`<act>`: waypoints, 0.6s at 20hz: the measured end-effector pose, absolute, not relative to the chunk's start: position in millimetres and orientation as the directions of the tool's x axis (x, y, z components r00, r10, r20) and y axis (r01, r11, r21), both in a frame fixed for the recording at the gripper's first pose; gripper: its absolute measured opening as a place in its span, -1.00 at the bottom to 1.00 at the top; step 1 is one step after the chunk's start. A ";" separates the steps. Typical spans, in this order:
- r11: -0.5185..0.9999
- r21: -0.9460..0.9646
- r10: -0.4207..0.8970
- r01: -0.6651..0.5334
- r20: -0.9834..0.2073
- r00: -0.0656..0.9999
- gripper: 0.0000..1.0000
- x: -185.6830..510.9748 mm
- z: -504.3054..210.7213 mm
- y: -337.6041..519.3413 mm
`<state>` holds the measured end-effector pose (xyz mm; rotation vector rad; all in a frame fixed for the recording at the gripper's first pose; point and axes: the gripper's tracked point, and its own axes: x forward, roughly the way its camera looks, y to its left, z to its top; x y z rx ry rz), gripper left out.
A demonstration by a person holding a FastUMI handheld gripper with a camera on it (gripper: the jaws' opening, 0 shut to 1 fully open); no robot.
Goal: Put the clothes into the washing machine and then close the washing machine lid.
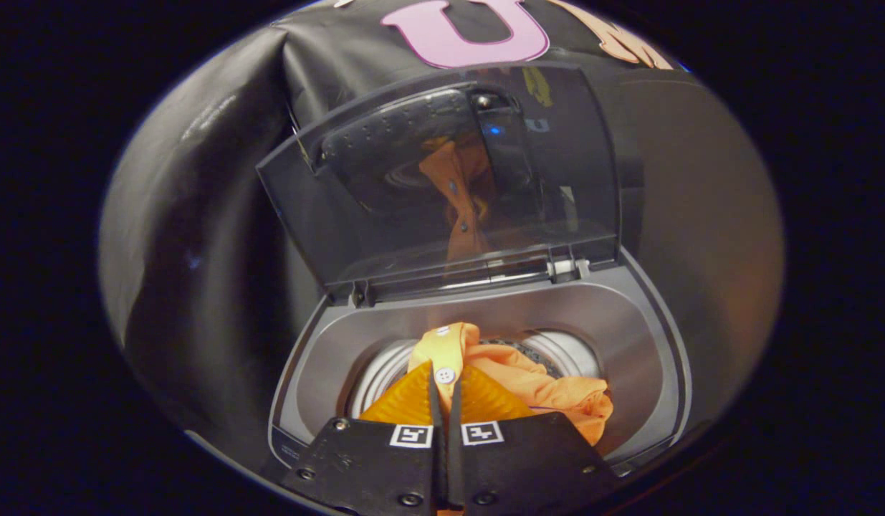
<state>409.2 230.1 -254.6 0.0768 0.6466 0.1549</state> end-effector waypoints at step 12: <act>0.988 0.114 0.152 -0.102 -0.686 0.712 -0.92 405.5 -286.4 234.5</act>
